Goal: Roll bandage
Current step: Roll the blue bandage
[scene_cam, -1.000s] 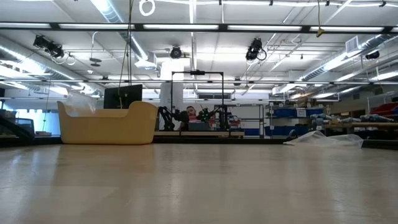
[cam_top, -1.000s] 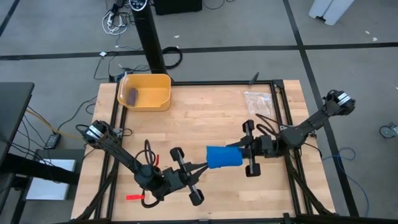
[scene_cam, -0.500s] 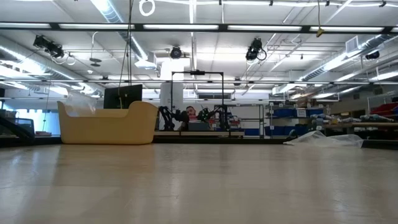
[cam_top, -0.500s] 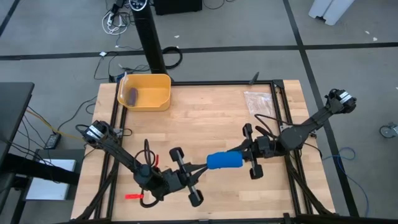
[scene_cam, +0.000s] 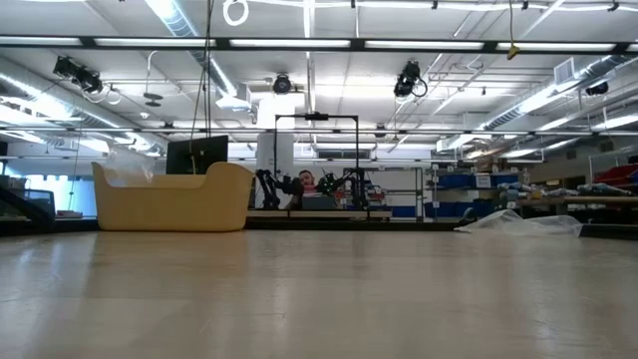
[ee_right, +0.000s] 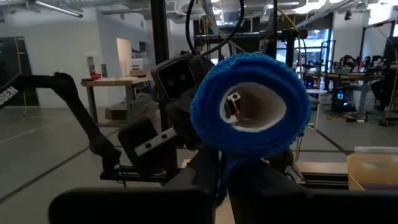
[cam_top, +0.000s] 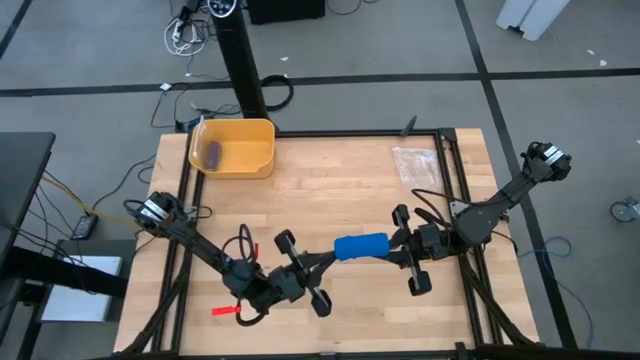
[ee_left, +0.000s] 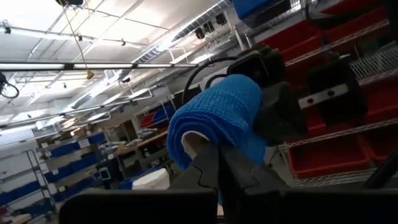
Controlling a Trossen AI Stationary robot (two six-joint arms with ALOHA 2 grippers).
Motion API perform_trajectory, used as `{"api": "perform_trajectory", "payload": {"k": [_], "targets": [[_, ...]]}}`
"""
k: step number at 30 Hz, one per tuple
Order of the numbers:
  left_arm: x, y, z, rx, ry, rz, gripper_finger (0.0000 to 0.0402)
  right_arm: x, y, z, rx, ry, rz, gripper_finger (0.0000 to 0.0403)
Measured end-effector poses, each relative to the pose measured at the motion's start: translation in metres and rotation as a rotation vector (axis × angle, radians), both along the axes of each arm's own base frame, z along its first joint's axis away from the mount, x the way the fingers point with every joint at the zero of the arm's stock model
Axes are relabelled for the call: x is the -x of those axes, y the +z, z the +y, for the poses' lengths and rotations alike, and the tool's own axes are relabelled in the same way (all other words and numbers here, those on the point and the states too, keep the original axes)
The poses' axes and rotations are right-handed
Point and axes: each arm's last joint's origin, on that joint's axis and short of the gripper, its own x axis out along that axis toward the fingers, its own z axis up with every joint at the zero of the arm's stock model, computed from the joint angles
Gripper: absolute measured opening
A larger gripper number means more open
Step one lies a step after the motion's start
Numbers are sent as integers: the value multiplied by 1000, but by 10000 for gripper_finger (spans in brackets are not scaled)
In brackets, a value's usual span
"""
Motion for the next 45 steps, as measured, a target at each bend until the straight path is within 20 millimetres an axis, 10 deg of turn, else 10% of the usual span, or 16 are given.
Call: {"api": "perform_trajectory", "payload": {"k": [22, 37, 45], "targets": [[-4, -9, 6, -137, 46, 84, 0, 2, -12, 5, -1, 19, 117, 165], [3, -4, 2, 20, -19, -38, 0, 1, -26, 0, 191, -150, 224, 184], [6, 2, -3, 147, -112, -137, 0, -10, -16, -17, 291, -253, 142, 102]]}}
